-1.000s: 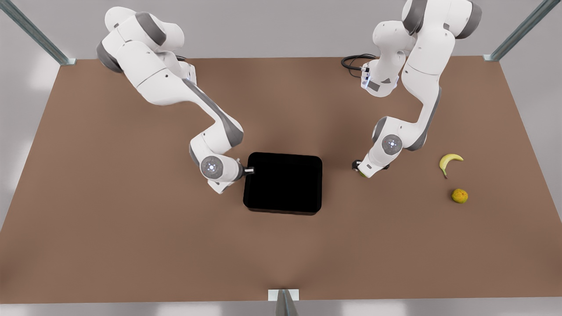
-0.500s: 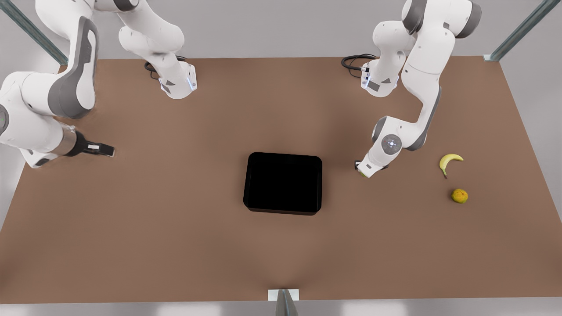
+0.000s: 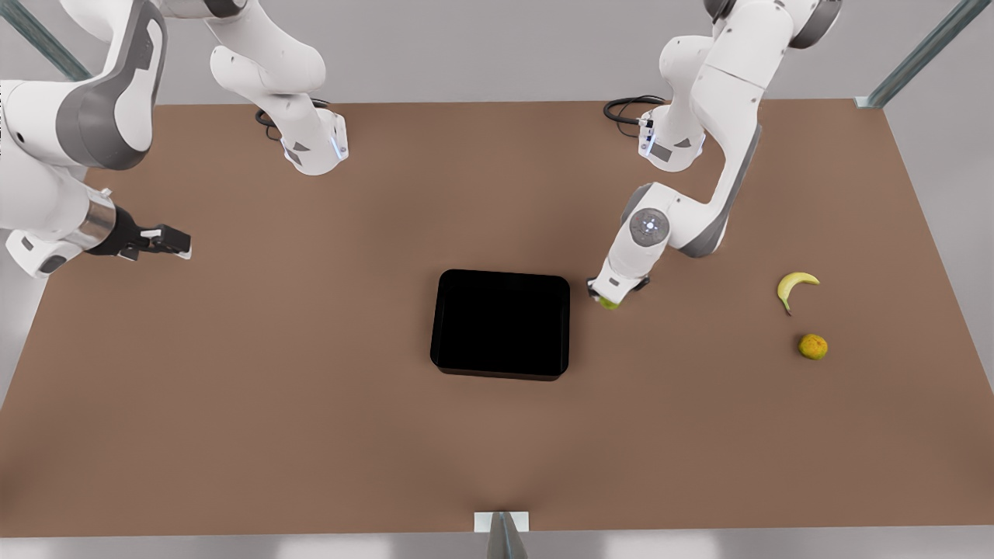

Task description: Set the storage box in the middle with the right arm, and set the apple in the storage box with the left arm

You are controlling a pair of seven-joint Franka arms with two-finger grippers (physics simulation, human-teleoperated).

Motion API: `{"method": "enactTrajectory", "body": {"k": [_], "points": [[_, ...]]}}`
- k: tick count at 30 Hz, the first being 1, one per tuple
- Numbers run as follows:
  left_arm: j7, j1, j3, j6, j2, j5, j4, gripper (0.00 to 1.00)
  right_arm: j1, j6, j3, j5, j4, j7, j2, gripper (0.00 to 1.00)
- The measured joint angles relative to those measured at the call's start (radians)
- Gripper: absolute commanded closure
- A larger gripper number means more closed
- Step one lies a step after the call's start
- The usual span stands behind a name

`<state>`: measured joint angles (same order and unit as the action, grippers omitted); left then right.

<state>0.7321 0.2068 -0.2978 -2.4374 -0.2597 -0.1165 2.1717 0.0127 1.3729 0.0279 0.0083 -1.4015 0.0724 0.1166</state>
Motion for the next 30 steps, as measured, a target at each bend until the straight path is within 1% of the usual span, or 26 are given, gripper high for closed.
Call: {"method": "enactTrajectory", "body": {"k": [2,4,9,12,13,14,19,20,21,22,23,24,25,26,27,28,29,30], "points": [[0.076,0.046,-0.003,0.001,-0.022,0.001,-0.04,0.39,-0.036,0.0,-0.001,0.0,0.001,0.0,0.0,0.0],[0.161,0.099,-0.003,0.008,-0.077,0.003,-0.113,0.39,-0.008,0.001,0.0,-0.001,0.004,0.0,0.002,0.0],[0.221,0.158,-0.002,0.005,-0.171,0.005,-0.238,0.39,-0.014,0.002,-0.001,-0.002,0.023,0.001,0.009,0.0],[0.237,0.199,-0.001,-0.004,-0.221,0.004,-0.279,0.39,-0.02,0.003,-0.002,-0.007,0.024,0.001,0.009,0.0],[0.238,0.21,-0.001,-0.009,-0.233,0.003,-0.282,0.26,-0.018,0.002,-0.002,-0.007,0.024,0.001,0.009,0.0],[0.236,0.21,-0.001,-0.012,-0.239,0.004,-0.283,0.0,-0.016,0.003,-0.002,-0.007,0.024,0.001,0.009,0.0],[0.234,0.21,0.0,-0.011,-0.237,0.009,-0.285,0.0,-0.019,0.002,-0.002,-0.005,0.024,0.003,0.009,0.0],[0.233,0.189,0.0,0.027,-0.199,0.01,-0.28,0.0,-0.017,0.003,-0.002,-0.005,0.024,0.001,0.009,0.0],[0.194,0.14,-0.001,0.157,-0.13,0.009,-0.282,0.0,-0.018,0.003,-0.003,-0.005,0.023,0.001,0.009,0.0],[0.033,0.073,-0.001,0.272,-0.053,0.01,-0.282,0.0,-0.03,0.003,-0.002,-0.007,0.022,0.001,0.009,0.0],[-0.115,0.003,0.0,0.347,0.021,0.013,-0.279,0.0,-0.037,0.001,-0.002,-0.008,0.023,0.002,0.014,0.0],[-0.199,-0.028,0.022,0.375,0.063,0.016,-0.279,0.0,-0.033,0.001,-0.002,-0.007,0.023,0.001,0.015,0.0],[-0.267,-0.028,0.066,0.377,0.097,0.019,-0.279,0.0,-0.027,0.0,-0.004,-0.006,0.022,0.0,0.017,0.0],[-0.41,-0.008,0.161,0.425,0.176,0.036,-0.284,0.0,-0.028,0.001,-0.006,-0.005,0.022,0.0,0.017,0.0],[-0.527,-0.025,0.239,0.531,0.229,0.057,-0.329,0.0,-0.035,0.0,-0.008,-0.005,0.022,0.0,0.017,0.0],[-0.587,-0.089,0.267,0.671,0.235,0.074,-0.436,0.0,-0.047,0.0,-0.008,-0.006,0.022,0.0,0.017,0.0],[-0.591,-0.17,0.273,0.741,0.24,0.088,-0.489,0.0,-0.052,0.0,-0.008,-0.005,0.022,0.0,0.017,0.0],[-0.592,-0.252,0.272,0.747,0.248,0.099,-0.492,0.0,-0.048,-0.001,-0.007,-0.005,0.022,0.0,0.017,0.0]]}}
